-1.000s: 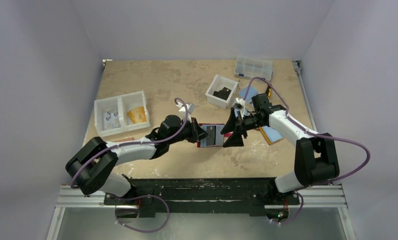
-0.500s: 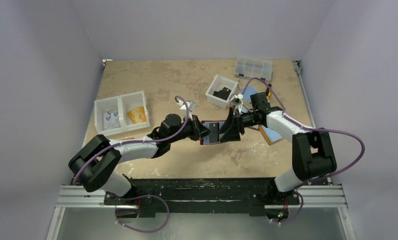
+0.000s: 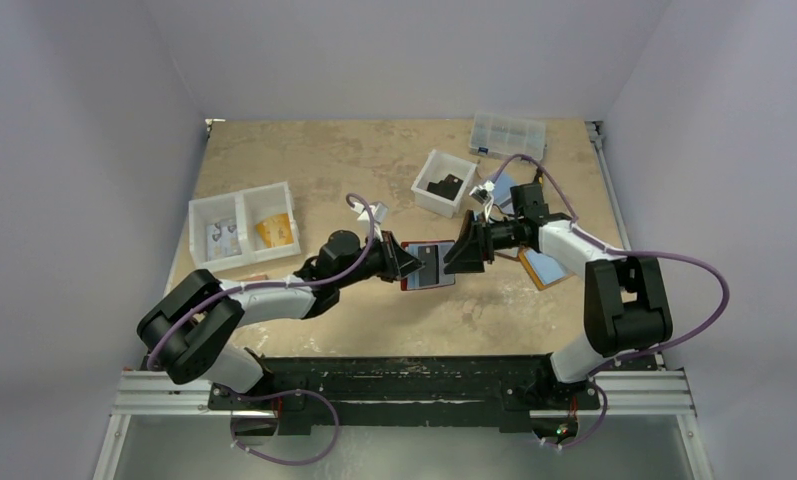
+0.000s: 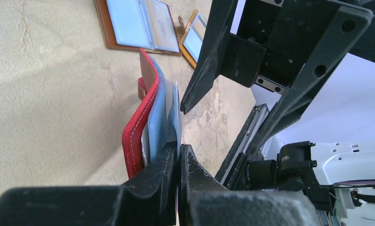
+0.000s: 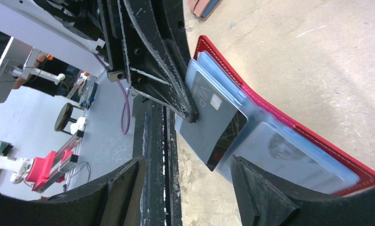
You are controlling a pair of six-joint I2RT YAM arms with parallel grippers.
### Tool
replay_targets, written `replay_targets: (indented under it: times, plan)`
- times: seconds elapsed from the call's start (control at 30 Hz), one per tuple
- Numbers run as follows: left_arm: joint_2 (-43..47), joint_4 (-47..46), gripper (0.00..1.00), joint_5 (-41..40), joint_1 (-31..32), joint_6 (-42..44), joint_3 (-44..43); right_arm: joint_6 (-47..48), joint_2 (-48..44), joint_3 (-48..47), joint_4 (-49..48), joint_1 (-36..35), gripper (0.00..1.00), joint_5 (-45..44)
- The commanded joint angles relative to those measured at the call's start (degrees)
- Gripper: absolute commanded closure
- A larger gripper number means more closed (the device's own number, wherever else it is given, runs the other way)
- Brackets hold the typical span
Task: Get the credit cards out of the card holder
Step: Remove the credit card from the card holder.
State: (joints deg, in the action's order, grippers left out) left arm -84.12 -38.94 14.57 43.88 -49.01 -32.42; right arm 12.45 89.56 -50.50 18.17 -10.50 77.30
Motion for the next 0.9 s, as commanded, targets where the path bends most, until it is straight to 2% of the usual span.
replay_targets:
  times: [0.0, 0.37, 0.87]
  plan:
    - [1.89, -5.89, 1.00, -0.20, -0.11, -1.39, 0.40, 0.34, 0.38, -0.74, -0.62, 0.92, 0.27, -0.10]
    - [2.45, -11.52, 1.00, 1.01, 0.50, -3.70, 2.00, -5.95, 2.97, 0.56, -5.71, 0.92, 0.44, 3.48]
    - [-1.61, -15.96, 1.00, 3.71, 0.60, -5.31, -0.22, -11.93, 3.67, 1.72, -11.22, 0.92, 0.58, 6.25]
